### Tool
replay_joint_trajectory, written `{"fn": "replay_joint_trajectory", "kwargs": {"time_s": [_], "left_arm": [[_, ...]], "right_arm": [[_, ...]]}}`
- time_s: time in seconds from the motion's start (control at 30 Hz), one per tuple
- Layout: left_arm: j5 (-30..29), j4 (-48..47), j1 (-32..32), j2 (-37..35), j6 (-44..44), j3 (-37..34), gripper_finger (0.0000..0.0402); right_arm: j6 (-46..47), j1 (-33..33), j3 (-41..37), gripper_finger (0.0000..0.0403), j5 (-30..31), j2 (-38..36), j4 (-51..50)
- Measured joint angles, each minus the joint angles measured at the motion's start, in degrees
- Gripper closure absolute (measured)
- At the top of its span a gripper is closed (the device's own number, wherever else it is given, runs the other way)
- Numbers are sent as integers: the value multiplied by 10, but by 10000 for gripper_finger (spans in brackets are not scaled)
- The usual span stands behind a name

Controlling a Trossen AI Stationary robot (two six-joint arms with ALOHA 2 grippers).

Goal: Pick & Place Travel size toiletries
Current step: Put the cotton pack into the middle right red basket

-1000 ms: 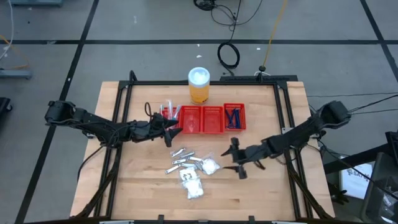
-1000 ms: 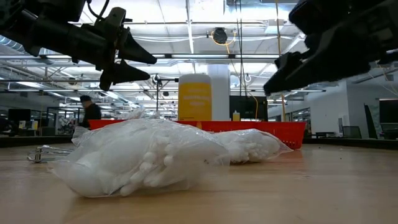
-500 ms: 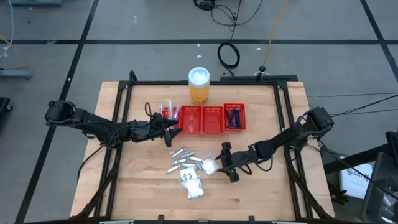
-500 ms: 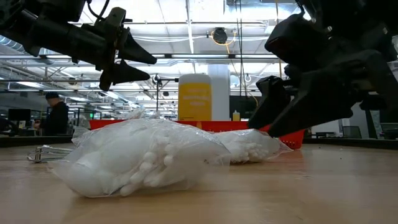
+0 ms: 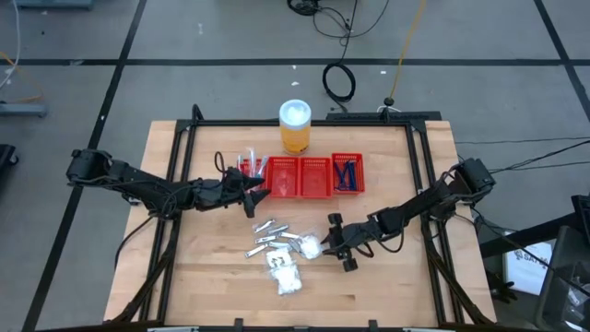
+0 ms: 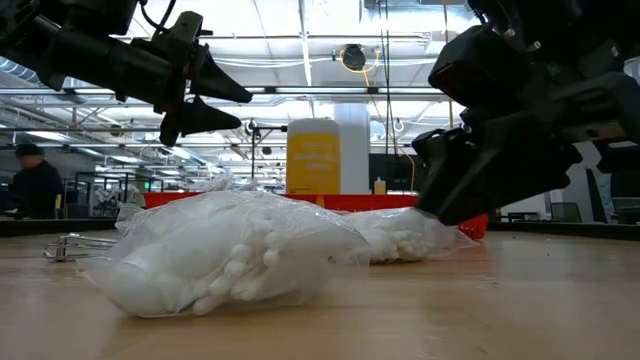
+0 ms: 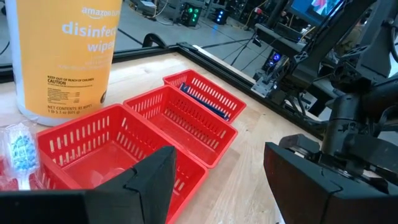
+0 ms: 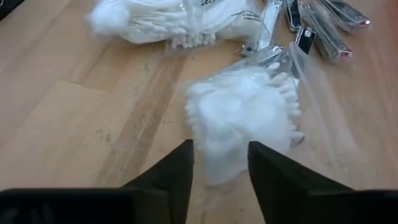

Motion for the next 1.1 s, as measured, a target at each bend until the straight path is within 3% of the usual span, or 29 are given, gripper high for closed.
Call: {"fn": "replay_joint_trajectory", "kwargs": {"time_s": [0.67, 0.9, 1.1], "left_arm": [[0, 0, 0, 0, -6, 0, 163], [0, 0, 0, 0, -5, 0, 163], [0, 0, 0, 0, -5, 0, 163]], "right_arm": [[-26, -18, 0, 398, 3, 0, -25], [-33, -19, -1, 402, 1, -9, -7], [-51, -19, -1, 402, 1, -60, -10]]}}
